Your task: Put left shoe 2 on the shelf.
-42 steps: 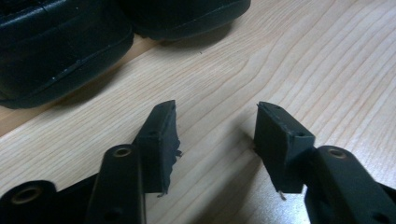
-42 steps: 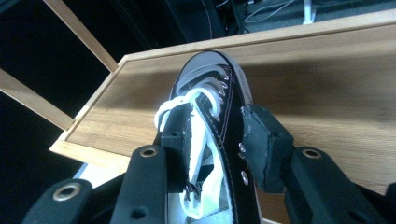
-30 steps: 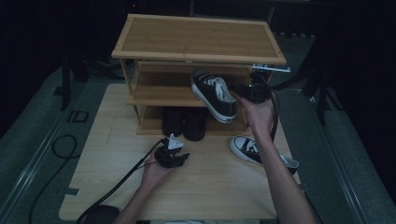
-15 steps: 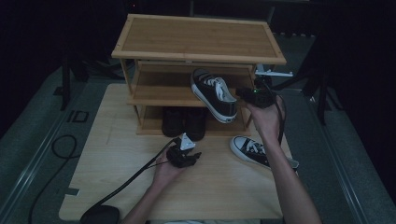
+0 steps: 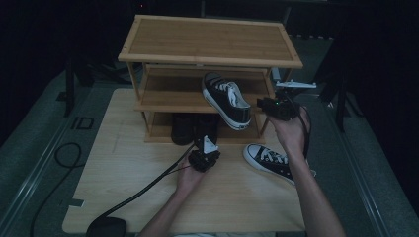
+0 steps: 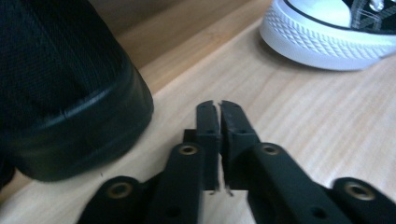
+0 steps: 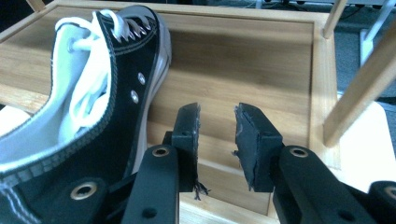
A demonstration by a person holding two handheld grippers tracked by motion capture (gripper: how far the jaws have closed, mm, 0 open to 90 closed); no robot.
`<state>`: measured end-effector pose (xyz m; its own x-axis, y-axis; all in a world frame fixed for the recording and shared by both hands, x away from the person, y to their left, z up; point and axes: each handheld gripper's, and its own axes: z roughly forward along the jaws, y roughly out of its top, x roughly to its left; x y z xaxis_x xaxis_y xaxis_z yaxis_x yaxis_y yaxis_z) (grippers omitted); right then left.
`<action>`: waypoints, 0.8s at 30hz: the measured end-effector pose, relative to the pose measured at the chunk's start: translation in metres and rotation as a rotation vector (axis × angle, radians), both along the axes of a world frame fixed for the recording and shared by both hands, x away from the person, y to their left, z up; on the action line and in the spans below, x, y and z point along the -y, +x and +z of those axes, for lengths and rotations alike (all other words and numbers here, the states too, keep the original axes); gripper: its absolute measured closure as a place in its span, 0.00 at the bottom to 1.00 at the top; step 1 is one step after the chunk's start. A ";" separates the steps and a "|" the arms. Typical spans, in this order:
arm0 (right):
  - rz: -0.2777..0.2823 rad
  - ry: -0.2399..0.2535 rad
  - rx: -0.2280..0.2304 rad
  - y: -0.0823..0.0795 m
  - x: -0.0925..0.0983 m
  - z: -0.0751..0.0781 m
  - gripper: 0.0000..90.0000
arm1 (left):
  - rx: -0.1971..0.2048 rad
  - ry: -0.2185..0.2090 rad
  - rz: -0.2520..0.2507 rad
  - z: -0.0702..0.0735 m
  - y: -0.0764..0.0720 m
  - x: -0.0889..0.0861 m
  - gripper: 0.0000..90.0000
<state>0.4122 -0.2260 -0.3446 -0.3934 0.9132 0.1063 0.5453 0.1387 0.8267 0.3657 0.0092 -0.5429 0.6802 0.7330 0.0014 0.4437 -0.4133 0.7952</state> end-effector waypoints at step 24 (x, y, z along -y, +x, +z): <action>0.070 -0.056 0.017 -0.032 -0.011 -0.033 0.73 | 0.044 0.014 0.098 -0.001 0.042 0.049 1.00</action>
